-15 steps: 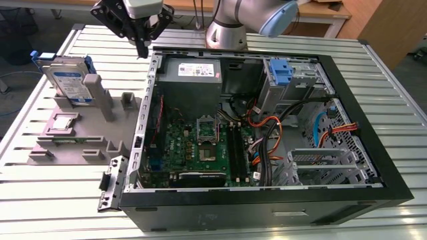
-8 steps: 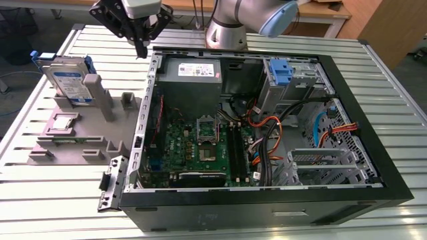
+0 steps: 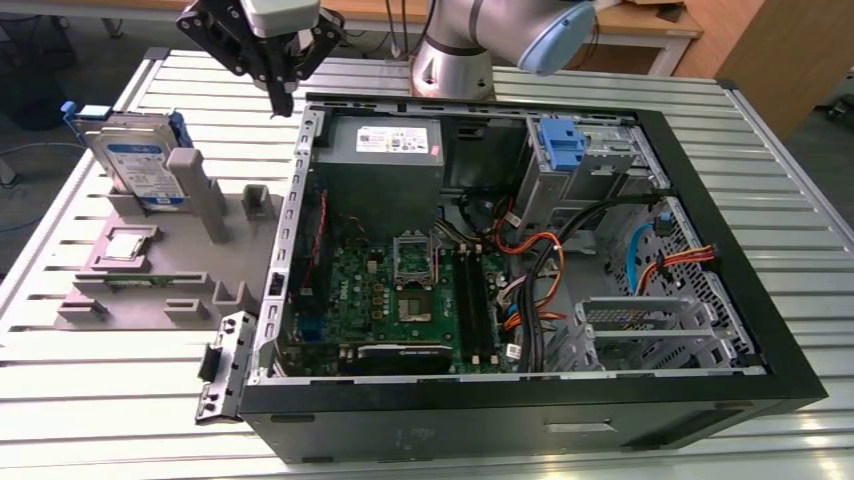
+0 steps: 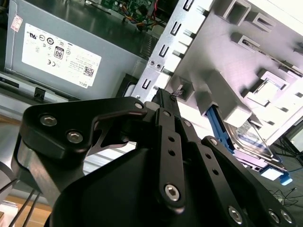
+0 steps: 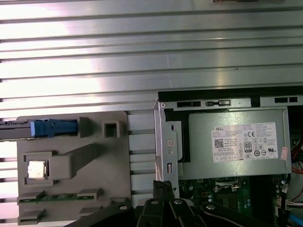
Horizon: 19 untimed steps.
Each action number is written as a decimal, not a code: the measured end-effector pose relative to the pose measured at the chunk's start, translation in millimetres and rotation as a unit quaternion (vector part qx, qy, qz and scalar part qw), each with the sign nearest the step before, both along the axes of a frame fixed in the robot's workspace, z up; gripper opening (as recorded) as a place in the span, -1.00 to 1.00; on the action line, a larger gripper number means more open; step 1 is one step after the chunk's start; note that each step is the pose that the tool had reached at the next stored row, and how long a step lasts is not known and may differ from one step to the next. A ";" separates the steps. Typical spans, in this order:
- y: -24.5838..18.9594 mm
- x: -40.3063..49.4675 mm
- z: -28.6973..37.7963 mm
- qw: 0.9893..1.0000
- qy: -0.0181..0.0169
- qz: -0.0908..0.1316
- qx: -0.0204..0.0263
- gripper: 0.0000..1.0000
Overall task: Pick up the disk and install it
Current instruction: 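Reach for the disk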
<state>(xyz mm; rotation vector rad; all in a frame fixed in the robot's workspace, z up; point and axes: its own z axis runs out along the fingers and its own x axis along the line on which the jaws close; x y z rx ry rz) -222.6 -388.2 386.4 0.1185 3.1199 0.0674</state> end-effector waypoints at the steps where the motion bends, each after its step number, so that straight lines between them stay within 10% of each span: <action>1: 0.0 -0.2 0.0 1.000 0.000 0.000 0.000 -0.80; 19: 0.0 -8.2 -0.6 1.000 0.000 0.000 0.000 -0.80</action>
